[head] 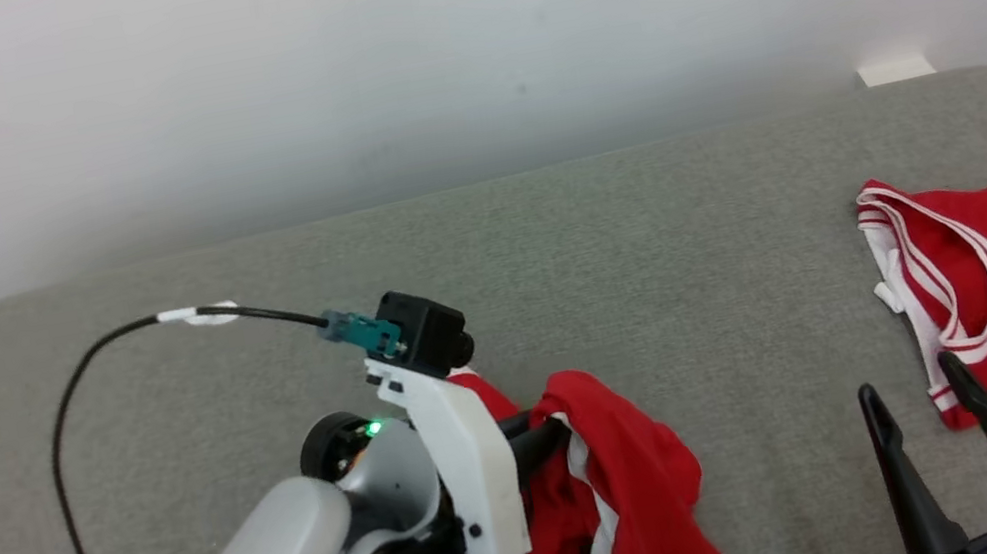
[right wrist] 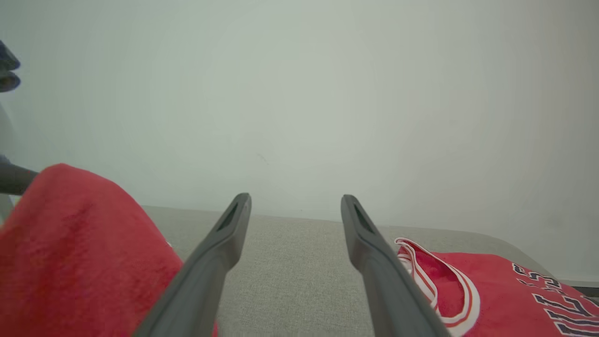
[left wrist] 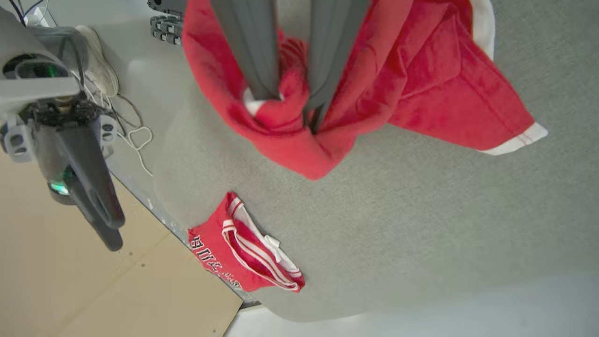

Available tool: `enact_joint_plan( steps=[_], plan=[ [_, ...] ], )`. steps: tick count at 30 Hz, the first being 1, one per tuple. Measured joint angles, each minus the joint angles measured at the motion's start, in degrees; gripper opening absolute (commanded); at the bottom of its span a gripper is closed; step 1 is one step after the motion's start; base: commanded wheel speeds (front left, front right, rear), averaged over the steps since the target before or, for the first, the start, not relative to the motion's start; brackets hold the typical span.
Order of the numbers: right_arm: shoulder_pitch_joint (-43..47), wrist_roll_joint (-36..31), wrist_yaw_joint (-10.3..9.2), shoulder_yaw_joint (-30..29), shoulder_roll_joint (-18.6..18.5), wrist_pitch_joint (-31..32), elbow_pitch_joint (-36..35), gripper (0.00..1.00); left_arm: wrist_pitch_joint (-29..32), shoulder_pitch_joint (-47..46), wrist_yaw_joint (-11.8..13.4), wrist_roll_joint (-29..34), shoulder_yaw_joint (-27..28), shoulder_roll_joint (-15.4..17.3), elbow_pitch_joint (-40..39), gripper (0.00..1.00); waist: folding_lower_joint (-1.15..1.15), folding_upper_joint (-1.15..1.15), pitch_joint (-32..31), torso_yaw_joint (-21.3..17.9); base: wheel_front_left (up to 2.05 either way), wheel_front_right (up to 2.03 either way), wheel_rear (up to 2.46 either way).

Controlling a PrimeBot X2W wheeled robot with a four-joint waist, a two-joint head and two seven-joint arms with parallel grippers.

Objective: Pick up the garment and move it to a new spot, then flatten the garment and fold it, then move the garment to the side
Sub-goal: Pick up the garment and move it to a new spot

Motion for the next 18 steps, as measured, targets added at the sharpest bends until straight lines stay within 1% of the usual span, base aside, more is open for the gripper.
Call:
enact_joint_plan(
  steps=[2, 4, 5, 6, 7, 8, 9, 12, 15, 18],
  plan=[
    [-0.4, 0.1, 0.01, 0.8, 0.1, 0.0, 0.8, 1.0, -2.5, -1.1, 0.7, 2.7, -1.2, -2.8, 5.8, 0.0, 0.0, 0.0, 0.1, -1.6, 0.0, 0.0, 0.0],
    [-0.9, 0.2, 0.0, 1.4, 0.2, 0.0, 1.5, 1.0, -6.6, -2.2, 1.9, 5.1, -1.6, -5.9, 12.2, 0.0, 0.0, 0.0, 0.3, -3.1, 0.0, 0.0, 0.0],
    [-1.1, 0.4, 0.0, 1.7, 0.2, 0.0, 1.8, 1.0, -8.5, -2.7, 2.0, 6.3, -1.9, -7.0, 15.4, 0.0, 0.0, 0.0, 0.5, -3.9, 0.0, 0.0, 0.0],
    [-1.2, 0.4, 0.01, 2.0, 0.2, 0.0, 2.2, 1.0, -11.1, -3.1, 2.6, 7.4, -1.9, -8.3, 18.6, 0.0, 0.0, 0.0, 0.6, -4.6, 0.0, 0.0, 0.0],
    [-1.2, 0.4, 0.01, 2.0, 0.2, 0.0, 2.5, 1.0, -14.2, -3.6, 3.7, 8.5, -1.6, -9.7, 21.6, 0.14, 0.0, 0.0, 0.7, -5.3, 0.0, 0.0, 0.0],
    [-1.2, 0.5, 0.01, 2.1, 0.3, 0.0, 2.6, 1.0, -16.7, -4.5, 4.0, 10.0, -1.8, -10.6, 24.3, 0.42, 0.0, 0.0, 0.8, -5.9, 0.0, 0.0, 0.0],
    [-1.2, 0.5, 0.01, 2.1, 0.3, 0.0, 2.9, 1.0, -19.4, -5.4, 4.2, 11.5, -2.1, -11.2, 27.2, 1.0, 0.0, 0.0, 1.0, -6.5, 0.0, 0.0, 0.0],
    [-1.2, 0.5, 0.01, 2.1, 0.3, 0.0, 3.7, 1.0, -25.8, -7.2, 4.8, 14.3, -2.7, -12.7, 35.0, 1.0, 0.0, 0.0, 1.4, -7.7, 0.0, 0.0, 0.0],
    [-1.1, 0.5, 0.01, 2.1, 0.4, 0.0, 4.2, 1.0, -30.5, -8.3, 4.7, 16.8, -3.8, -13.3, 41.4, 1.0, 0.0, 0.0, 1.3, -8.1, 0.0, 0.0, 0.0],
    [-1.1, 0.5, 0.01, 1.5, 0.4, 0.0, 4.7, 1.0, -33.4, -9.0, 3.6, 17.7, -4.8, -13.6, 46.0, 1.0, 0.01, 0.0, 0.8, -7.8, 0.0, 0.0, 0.0]
  ],
)
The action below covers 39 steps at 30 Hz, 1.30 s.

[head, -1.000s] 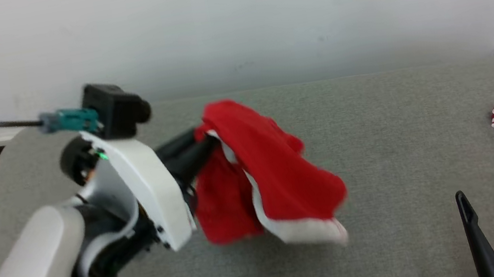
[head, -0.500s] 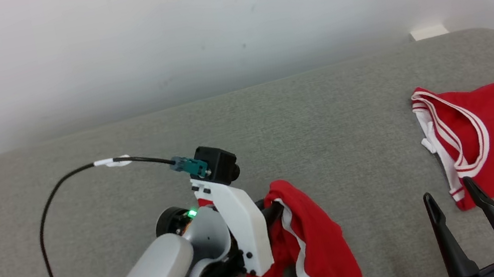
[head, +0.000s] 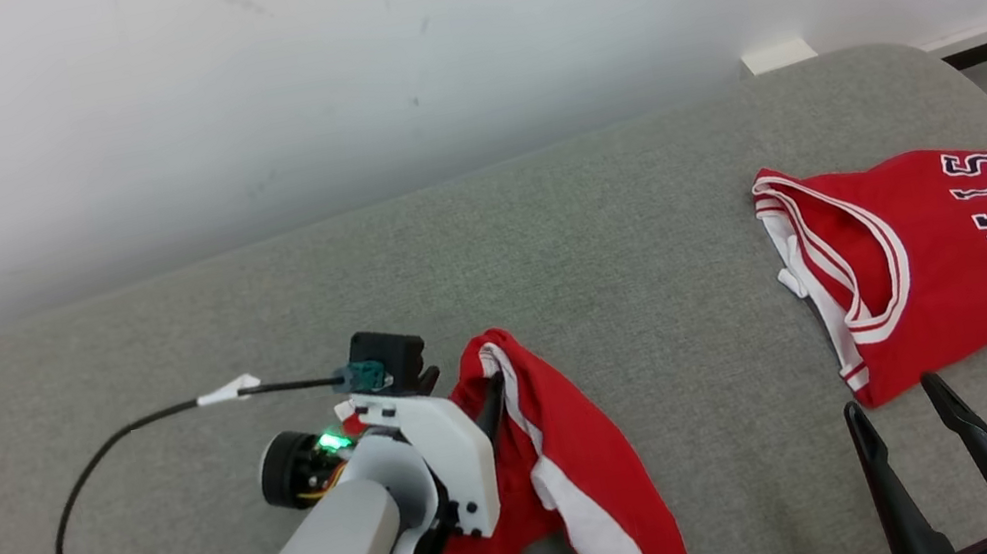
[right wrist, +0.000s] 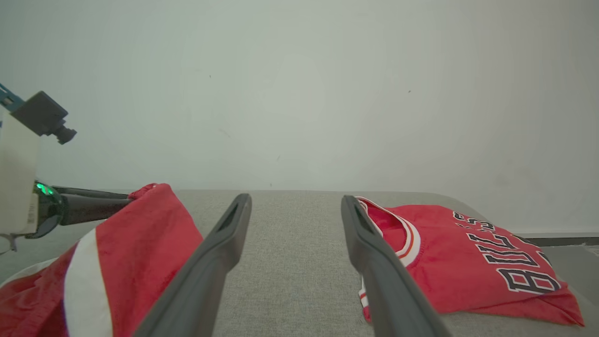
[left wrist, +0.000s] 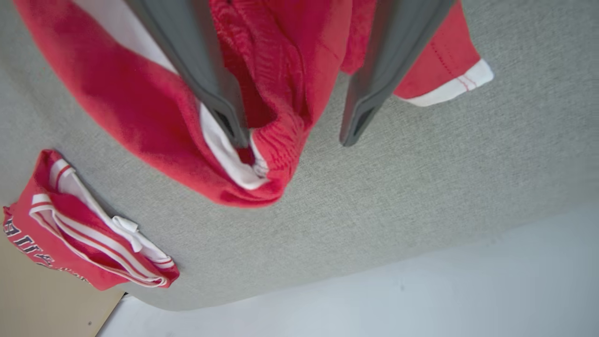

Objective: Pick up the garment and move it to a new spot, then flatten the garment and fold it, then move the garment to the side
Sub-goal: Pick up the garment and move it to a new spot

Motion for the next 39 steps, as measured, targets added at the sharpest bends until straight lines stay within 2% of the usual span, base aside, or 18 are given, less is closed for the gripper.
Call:
enact_joint_plan(
  steps=[6, 10, 15, 21, 25, 27, 32, 39],
  plan=[
    [0.8, -0.1, 0.0, -1.7, 0.0, 0.0, 0.0, 1.0, -4.3, 1.1, -1.9, -0.1, -0.2, -0.1, 2.6, 1.0, 0.0, 0.0, -1.7, 1.7, 0.0, 0.0, 0.0],
    [1.8, -0.2, 0.0, -2.9, -0.1, 0.0, -0.7, 1.0, -7.1, 4.3, -2.3, -0.5, 0.2, 1.8, 0.8, 1.0, 0.0, 0.0, -2.9, 3.4, 0.0, 0.0, 0.0],
    [2.7, -0.4, 0.0, -5.2, -0.2, 0.0, -1.8, 1.0, -12.4, 9.3, 0.7, -0.3, 1.0, 4.7, -5.4, 1.0, 0.0, 0.0, -3.9, 5.8, 0.0, 0.0, 0.0],
    [3.9, -0.7, -0.01, -7.8, -0.3, 0.0, -2.3, 1.0, -16.3, 18.1, 7.1, 0.9, 3.1, 7.4, -14.4, 1.0, 0.0, 0.0, -5.0, 8.8, 0.0, 0.0, 0.0],
    [4.6, -0.9, 0.0, -8.3, -0.2, 0.0, -2.0, 1.0, -16.9, 25.6, 11.1, 3.3, 6.9, 9.1, -21.6, 1.0, 0.0, 0.0, -5.9, 10.5, 0.0, 0.0, 0.0],
    [4.7, -1.0, -0.01, -8.5, -0.3, 0.0, -1.3, 1.0, -16.9, 29.3, 12.1, 5.4, 9.6, 9.6, -25.8, 1.0, 0.0, 0.0, -6.3, 11.2, 0.0, 0.0, 0.0],
    [5.2, -0.8, 0.0, -8.0, -0.2, 0.0, 0.9, 1.0, -16.9, 38.9, 13.2, 10.6, 16.6, 9.2, -33.1, 1.0, 0.0, 0.0, -7.4, 12.6, 0.0, 0.0, 0.0],
    [6.4, 0.1, 0.0, -7.6, 0.0, 0.0, 5.4, 1.0, -16.9, 47.8, 10.6, 17.9, 24.8, 5.7, -38.1, 1.0, 0.0, 0.0, -8.4, 13.8, 0.0, 0.0, 0.0]
  ],
)
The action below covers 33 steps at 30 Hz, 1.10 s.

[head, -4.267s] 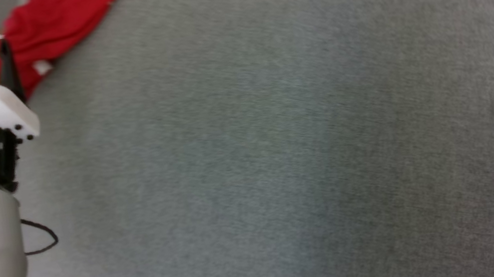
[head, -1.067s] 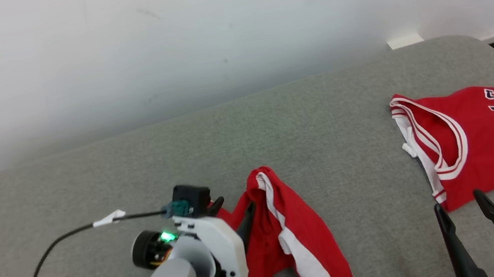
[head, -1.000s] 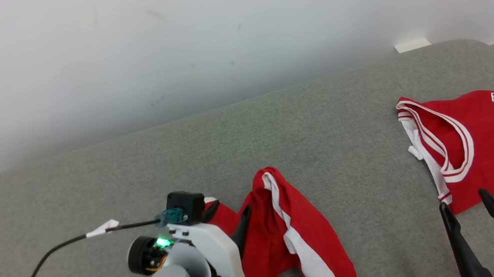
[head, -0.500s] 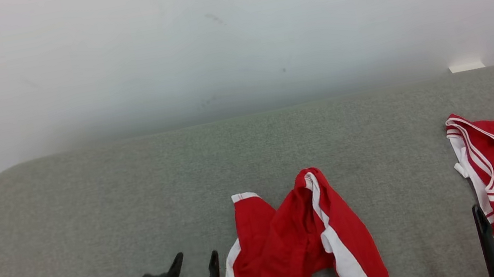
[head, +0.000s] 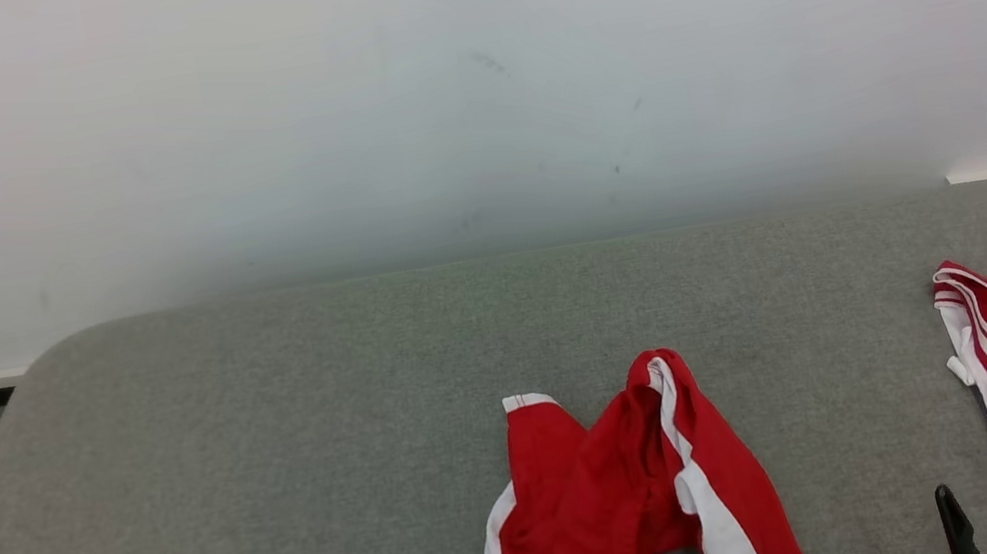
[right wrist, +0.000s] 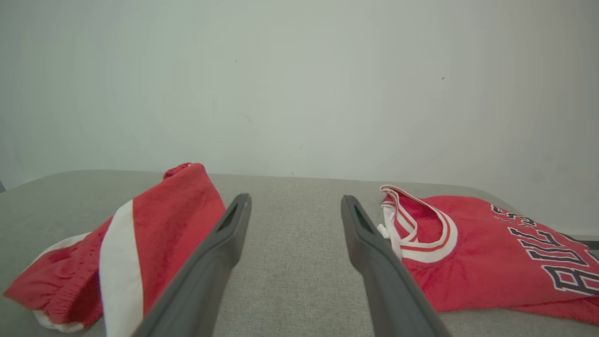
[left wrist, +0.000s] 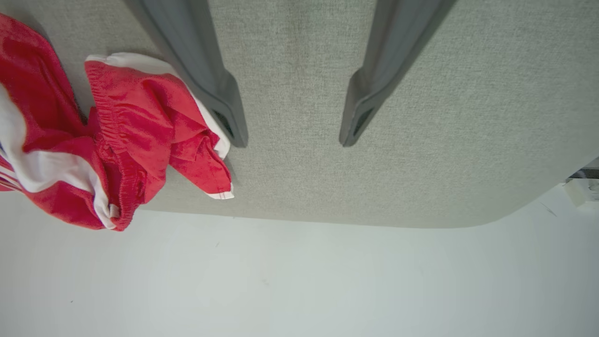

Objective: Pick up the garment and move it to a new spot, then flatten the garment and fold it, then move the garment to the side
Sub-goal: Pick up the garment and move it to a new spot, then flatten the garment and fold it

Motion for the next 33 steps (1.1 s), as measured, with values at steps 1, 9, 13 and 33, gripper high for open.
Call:
enact_joint_plan(
  steps=[1, 9, 13, 33],
  plan=[
    [0.2, 0.0, -0.01, 0.0, 0.0, 0.0, 0.8, 1.0, 0.0, 1.0, -0.6, 1.0, 0.7, -0.4, 0.0, 1.0, 0.0, 0.0, -0.1, 0.1, 0.0, 0.0, 0.0],
    [0.5, 0.2, -0.01, 0.2, 0.2, 0.0, 3.2, 1.0, 0.0, 3.4, -5.3, 6.6, 4.8, -3.4, 0.7, 1.0, 0.0, 0.0, -0.1, 0.8, 0.0, 0.0, 0.0],
    [0.5, 0.3, 0.0, 0.5, 0.3, 0.0, 3.8, 1.0, 0.0, 3.5, -6.8, 7.9, 6.7, -4.4, 0.8, 1.0, 0.0, 0.0, -0.2, 0.7, 0.0, 0.0, 0.0],
    [-1.3, 0.5, 0.0, 1.7, 0.4, 0.0, 3.4, 1.0, 0.9, -8.9, -17.4, 18.8, -4.2, -4.7, 3.5, 1.0, 0.01, 0.0, 0.3, -4.4, 0.0, 0.0, 0.0]
  ],
)
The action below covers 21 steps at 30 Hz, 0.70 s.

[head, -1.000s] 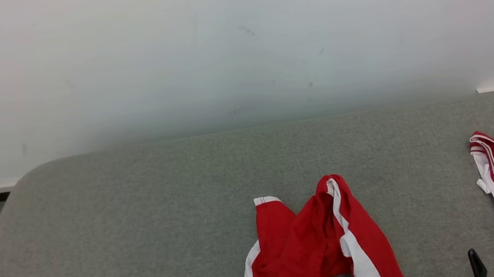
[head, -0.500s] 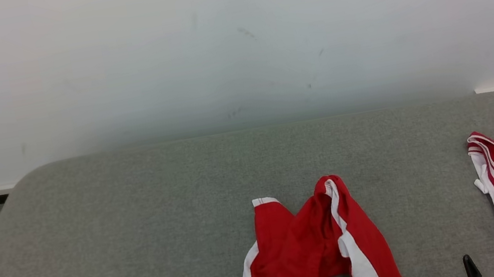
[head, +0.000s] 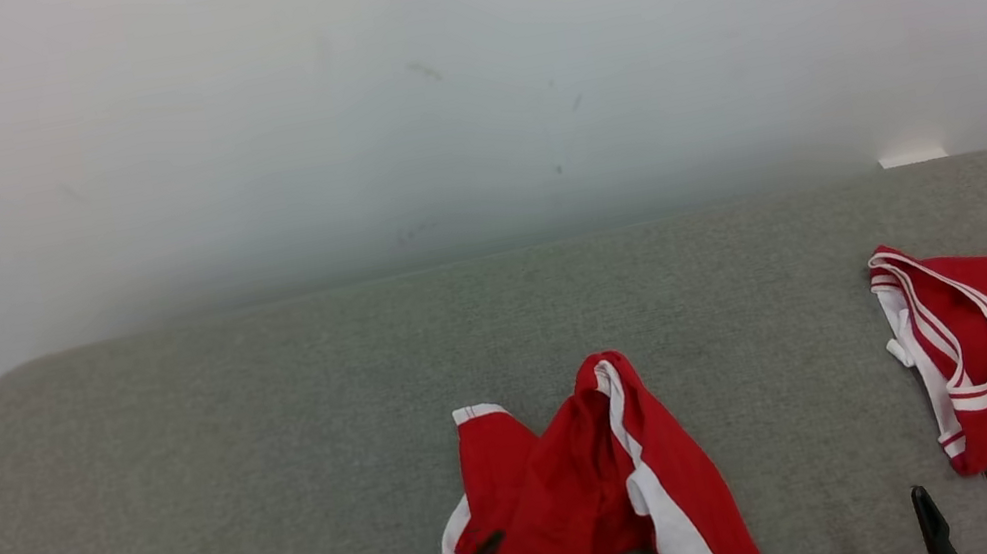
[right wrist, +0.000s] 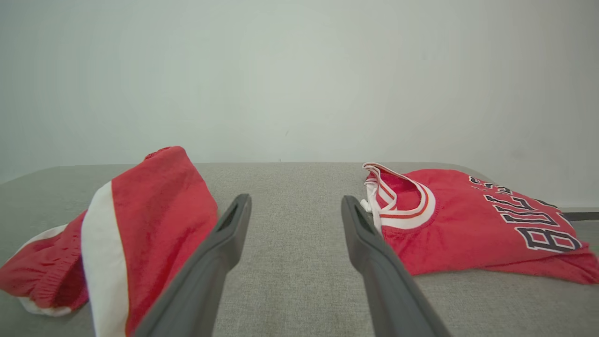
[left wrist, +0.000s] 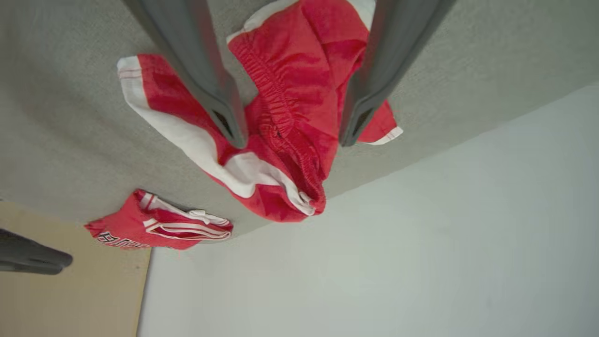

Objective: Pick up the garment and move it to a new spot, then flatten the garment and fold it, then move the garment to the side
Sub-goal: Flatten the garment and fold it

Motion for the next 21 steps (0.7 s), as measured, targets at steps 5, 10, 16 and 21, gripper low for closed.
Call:
enact_joint_plan(
  steps=[5, 10, 16, 21],
  plan=[
    [-0.1, 0.1, 0.0, 0.3, 0.0, 0.0, -0.2, 1.0, 6.0, -7.7, -0.9, 0.8, -14.7, 2.7, 3.3, 1.0, 0.0, 0.0, 0.6, -2.1, 0.0, 0.0, 0.0],
    [-0.6, 0.4, 0.0, 0.9, 0.0, 0.0, -0.1, 1.0, 11.9, -15.4, -1.2, -4.7, -26.4, 6.1, 7.5, 1.0, 0.0, 0.0, 1.5, -4.1, 0.0, 0.0, 0.0],
    [-0.9, 1.2, 0.0, 1.1, 0.0, 0.0, 0.0, 1.0, 16.2, -20.0, -1.2, -7.4, -30.1, 8.3, 13.0, 1.0, 0.0, 0.0, 2.5, -6.3, 0.0, 0.0, 0.0],
    [-0.9, 1.2, 0.0, 0.8, 0.0, 0.0, 0.1, 1.0, 18.0, -21.7, -1.2, -8.7, -31.8, 9.4, 16.8, 1.0, 0.0, 0.0, 3.1, -7.0, 0.0, 0.0, 0.0]
  ],
)
